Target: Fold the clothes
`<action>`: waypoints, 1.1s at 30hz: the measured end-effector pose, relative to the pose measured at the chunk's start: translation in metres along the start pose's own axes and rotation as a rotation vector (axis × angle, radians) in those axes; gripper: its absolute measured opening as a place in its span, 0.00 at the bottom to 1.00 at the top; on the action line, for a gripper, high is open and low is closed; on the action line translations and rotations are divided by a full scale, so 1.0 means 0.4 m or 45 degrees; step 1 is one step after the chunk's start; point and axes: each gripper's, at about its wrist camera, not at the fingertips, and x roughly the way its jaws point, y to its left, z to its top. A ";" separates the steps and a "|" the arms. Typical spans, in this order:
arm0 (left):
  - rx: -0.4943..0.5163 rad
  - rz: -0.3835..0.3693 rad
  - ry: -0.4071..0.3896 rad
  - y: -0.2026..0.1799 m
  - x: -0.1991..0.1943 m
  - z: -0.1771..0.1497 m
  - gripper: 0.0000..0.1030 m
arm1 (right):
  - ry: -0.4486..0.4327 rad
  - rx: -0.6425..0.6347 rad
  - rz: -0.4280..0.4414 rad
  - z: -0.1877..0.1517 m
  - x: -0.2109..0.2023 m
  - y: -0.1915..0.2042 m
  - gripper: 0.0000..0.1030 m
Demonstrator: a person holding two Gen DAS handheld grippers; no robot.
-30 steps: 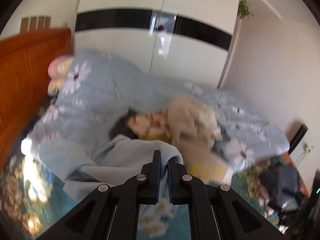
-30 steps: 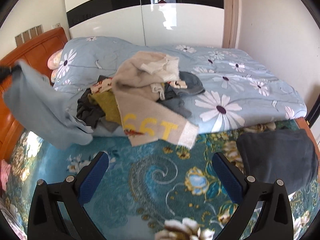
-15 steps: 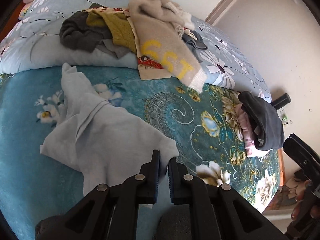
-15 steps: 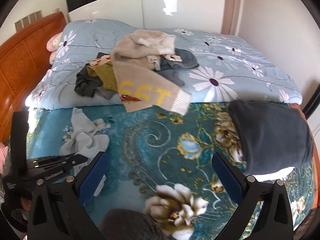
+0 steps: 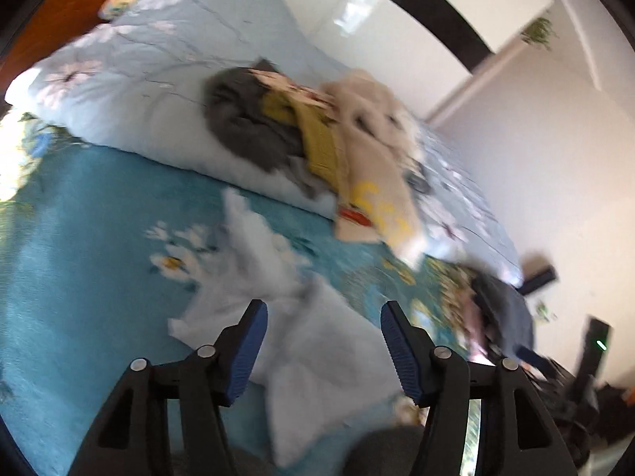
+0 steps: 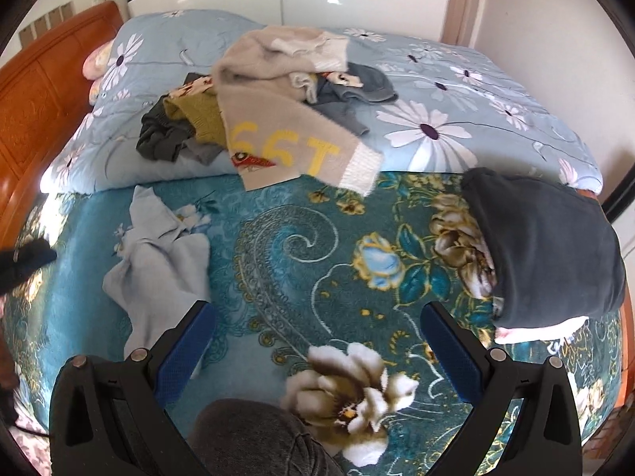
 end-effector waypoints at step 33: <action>0.355 -0.515 -0.388 -0.372 -0.203 0.349 0.02 | -0.026 0.071 0.045 0.044 -0.017 -0.010 1.00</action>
